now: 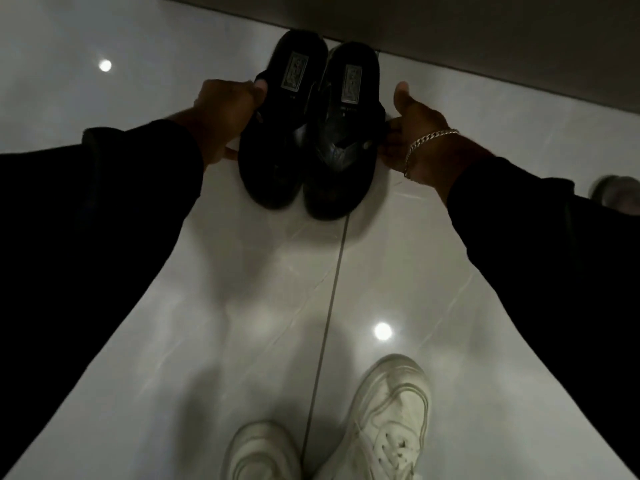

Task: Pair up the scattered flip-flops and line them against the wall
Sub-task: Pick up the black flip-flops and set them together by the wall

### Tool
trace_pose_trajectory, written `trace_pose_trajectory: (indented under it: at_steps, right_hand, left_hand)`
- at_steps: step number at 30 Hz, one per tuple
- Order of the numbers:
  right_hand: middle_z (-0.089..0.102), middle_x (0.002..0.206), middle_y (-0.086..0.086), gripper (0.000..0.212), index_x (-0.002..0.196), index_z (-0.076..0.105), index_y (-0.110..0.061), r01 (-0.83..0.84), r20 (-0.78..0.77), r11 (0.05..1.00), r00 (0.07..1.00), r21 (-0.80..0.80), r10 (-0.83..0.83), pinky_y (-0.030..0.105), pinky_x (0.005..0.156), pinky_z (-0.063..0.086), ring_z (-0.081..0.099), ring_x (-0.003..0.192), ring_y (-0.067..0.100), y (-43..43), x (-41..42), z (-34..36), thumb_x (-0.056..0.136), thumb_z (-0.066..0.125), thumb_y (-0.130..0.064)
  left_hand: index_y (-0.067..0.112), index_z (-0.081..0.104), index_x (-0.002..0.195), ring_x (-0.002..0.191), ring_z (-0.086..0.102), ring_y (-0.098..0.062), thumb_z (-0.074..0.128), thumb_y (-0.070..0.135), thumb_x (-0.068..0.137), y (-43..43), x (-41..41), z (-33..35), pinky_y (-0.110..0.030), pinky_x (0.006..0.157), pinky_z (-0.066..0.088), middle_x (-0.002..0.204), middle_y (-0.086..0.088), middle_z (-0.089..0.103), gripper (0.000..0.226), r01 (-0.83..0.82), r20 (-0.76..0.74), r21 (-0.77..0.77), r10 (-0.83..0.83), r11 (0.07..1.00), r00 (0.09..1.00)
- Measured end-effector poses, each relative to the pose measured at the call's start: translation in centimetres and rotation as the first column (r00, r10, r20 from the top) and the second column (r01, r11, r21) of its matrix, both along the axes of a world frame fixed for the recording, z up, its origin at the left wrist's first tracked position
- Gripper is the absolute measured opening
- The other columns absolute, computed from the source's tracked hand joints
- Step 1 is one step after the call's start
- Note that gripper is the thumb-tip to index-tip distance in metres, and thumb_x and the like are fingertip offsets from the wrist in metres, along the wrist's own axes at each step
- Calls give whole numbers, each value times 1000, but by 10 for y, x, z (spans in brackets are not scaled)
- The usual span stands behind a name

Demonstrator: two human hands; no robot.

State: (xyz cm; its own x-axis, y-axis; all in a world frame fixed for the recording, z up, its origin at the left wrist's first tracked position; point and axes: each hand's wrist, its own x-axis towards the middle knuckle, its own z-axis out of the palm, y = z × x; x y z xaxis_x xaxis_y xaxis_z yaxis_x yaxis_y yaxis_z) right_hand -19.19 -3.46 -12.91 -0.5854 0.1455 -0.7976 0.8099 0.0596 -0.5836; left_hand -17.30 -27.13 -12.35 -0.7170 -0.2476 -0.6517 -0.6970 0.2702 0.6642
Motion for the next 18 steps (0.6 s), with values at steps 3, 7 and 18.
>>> trace_pose_trajectory:
  at_steps: [3, 7, 18]
  right_hand:
    - [58, 134, 16, 61, 117, 58, -10, -57, 68, 994, 996, -93, 64, 34, 89, 54, 61, 114, 32, 9, 13, 7, 90, 42, -62]
    - [56, 133, 16, 82, 137, 43, -2, -42, 150, 976, 986, -213, 75, 38, 100, 42, 59, 91, 24, 16, 38, 8, 86, 43, -67]
    - [55, 133, 16, 94, 140, 40, -2, 5, 220, 941, 973, -338, 74, 38, 103, 39, 58, 105, 26, 0, 87, 2, 79, 46, -74]
  left_hand:
    - [24, 64, 106, 88, 64, -19, 44, 55, 92, -3, 8, 2, -45, 84, 53, 90, 4, 66, 39, -23, 63, 19, 22, 1000, 998]
    - [26, 62, 118, 99, 62, -22, 36, 62, 93, -13, 35, 6, -51, 97, 49, 102, 1, 65, 51, 1, 118, 77, -10, 997, 993]
    - [32, 54, 131, 113, 59, -25, 26, 73, 88, -35, 81, 11, -54, 102, 45, 122, 1, 64, 65, -8, 141, 93, -5, 996, 990]
